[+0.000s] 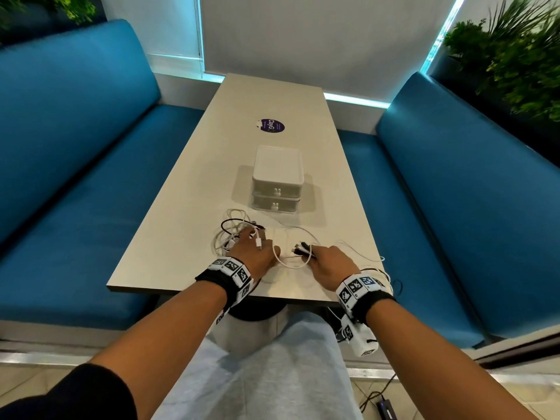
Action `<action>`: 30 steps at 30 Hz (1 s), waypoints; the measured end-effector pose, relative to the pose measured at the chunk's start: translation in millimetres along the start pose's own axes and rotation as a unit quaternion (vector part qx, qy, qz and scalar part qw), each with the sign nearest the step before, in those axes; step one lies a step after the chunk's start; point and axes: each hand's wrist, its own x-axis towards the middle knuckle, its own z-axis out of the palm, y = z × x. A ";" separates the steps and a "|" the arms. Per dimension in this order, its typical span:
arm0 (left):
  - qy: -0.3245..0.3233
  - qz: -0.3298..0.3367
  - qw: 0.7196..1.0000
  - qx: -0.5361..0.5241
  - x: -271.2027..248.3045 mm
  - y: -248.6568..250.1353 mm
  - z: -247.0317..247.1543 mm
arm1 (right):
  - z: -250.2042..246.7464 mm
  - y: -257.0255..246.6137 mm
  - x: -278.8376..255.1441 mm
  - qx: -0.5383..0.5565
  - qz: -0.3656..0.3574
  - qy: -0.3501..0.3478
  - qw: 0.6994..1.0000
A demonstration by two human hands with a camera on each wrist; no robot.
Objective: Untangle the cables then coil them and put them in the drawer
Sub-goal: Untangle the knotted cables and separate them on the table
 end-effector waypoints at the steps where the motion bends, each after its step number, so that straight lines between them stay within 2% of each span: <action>1: 0.008 0.000 1.000 0.002 -0.3 -4.1 2.2 | -4.5 6.9 0.0 -0.010 0.021 0.009 1.000; 5: -0.039 -0.003 0.998 0.042 0.7 -2.1 0.2 | -18.1 27.0 0.5 -0.052 0.096 0.025 0.994; 9: -0.055 -0.021 0.997 0.043 4.2 8.6 -6.1 | -14.9 20.6 -1.5 -0.059 0.112 0.038 0.991; 11: -0.067 -0.026 0.997 0.034 5.3 9.4 -8.1 | -9.7 11.2 -4.1 -0.039 0.096 0.047 0.994; 17: -0.085 -0.040 0.996 0.008 9.2 13.1 -14.7 | 7.6 -18.6 -4.9 0.025 -0.029 0.014 0.999; 22: -0.057 -0.026 0.998 0.003 6.0 9.7 -11.6 | 3.7 -15.3 0.3 0.029 -0.026 0.004 0.999; 25: -0.036 -0.032 0.999 0.003 5.1 10.2 -8.6 | -0.4 -14.8 -0.4 -0.019 -0.020 0.005 1.000; 30: -0.015 -0.058 0.998 -0.017 -1.0 2.5 -0.4 | -6.6 -0.2 -2.8 -0.087 0.032 0.002 0.996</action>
